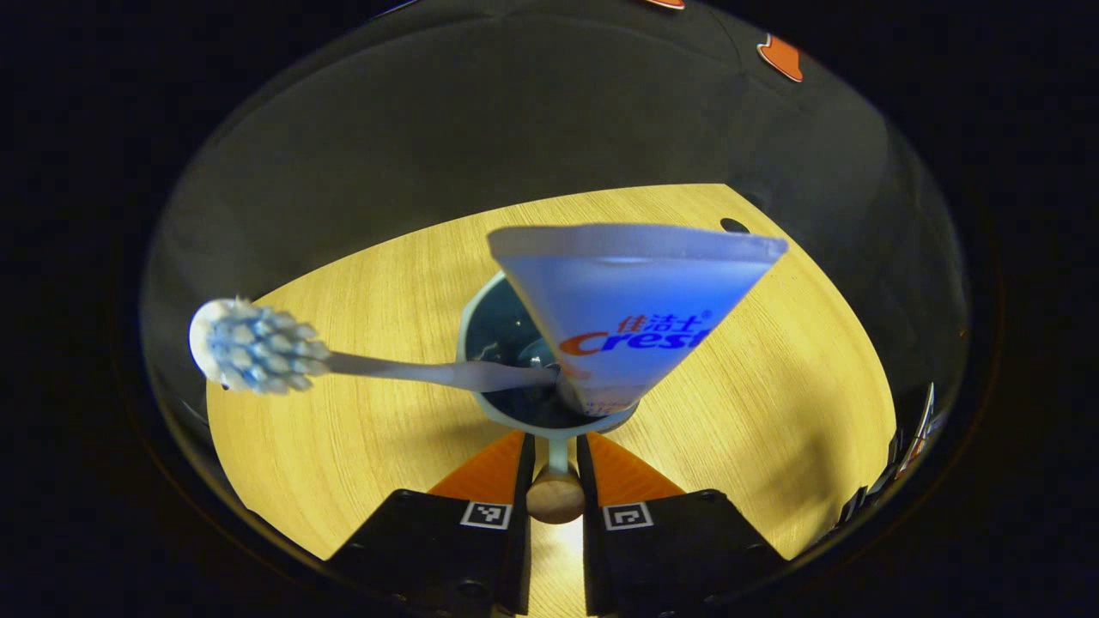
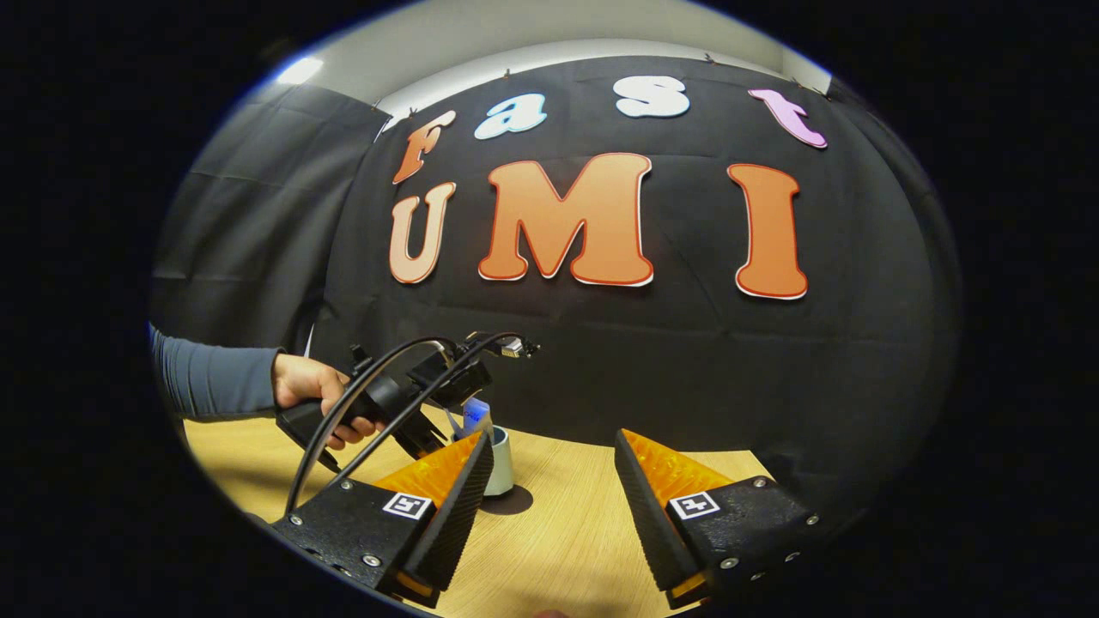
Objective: Put the toothbrush and toothpaste on the desktop into the cup, then pick up the cup and place it on the coaster on the desktop.
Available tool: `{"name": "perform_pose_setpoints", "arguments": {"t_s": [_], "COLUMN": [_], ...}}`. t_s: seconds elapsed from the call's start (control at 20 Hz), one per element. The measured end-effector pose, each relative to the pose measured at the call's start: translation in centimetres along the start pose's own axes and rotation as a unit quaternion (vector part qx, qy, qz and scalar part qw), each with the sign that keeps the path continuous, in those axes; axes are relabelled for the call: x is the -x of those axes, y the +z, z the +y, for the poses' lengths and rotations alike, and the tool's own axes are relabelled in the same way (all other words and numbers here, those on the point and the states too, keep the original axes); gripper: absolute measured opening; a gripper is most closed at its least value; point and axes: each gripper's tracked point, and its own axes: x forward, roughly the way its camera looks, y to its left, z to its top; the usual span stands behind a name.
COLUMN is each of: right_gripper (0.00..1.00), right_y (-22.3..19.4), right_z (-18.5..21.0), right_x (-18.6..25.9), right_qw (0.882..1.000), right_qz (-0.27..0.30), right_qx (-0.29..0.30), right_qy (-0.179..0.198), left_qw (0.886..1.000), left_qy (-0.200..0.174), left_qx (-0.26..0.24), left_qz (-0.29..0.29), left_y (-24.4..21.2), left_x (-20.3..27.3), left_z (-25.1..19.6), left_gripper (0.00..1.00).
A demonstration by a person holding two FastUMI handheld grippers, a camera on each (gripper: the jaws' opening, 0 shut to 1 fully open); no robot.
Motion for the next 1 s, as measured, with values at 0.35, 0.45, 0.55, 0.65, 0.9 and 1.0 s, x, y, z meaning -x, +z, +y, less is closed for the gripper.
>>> {"name": "perform_pose_setpoints", "arguments": {"t_s": [0.35, 0.45, 0.55, 0.65, 0.9, 1.0], "right_gripper": [0.86, 0.86, 0.86, 0.86, 0.86, 0.86], "right_y": [-1.5, -2.0, -2.4, -2.1, -1.9, -1.6], "right_z": [-1.6, -1.8, -1.8, -1.7, -0.8, -0.5], "right_x": [0.4, 0.3, 0.3, 0.3, 0.3, 0.7], "right_qw": [0.999, 0.999, 0.999, 0.999, 0.999, 0.999], "right_qz": [0.015, 0.020, 0.024, 0.021, 0.022, 0.020], "right_qx": [-0.036, -0.041, -0.040, -0.039, -0.045, -0.041], "right_qy": [-0.012, -0.013, -0.015, -0.016, -0.016, -0.019], "left_qw": [1.000, 1.000, 1.000, 0.999, 0.998, 0.997], "left_qy": [-0.004, -0.003, -0.010, -0.010, -0.002, 0.002], "left_qx": [-0.001, -0.004, -0.007, -0.014, -0.015, -0.009], "left_qz": [0.019, 0.014, -0.005, -0.035, -0.061, -0.075], "left_y": [-1.2, -0.9, -0.5, 0.6, -0.9, -1.3], "left_x": [-2.0, -1.4, -0.6, 0.5, 2.0, 3.1], "left_z": [-0.1, -0.7, -0.9, -0.9, 0.7, 1.0], "left_gripper": [0.24, 0.24, 0.28, 0.32, 0.67, 0.69]}}
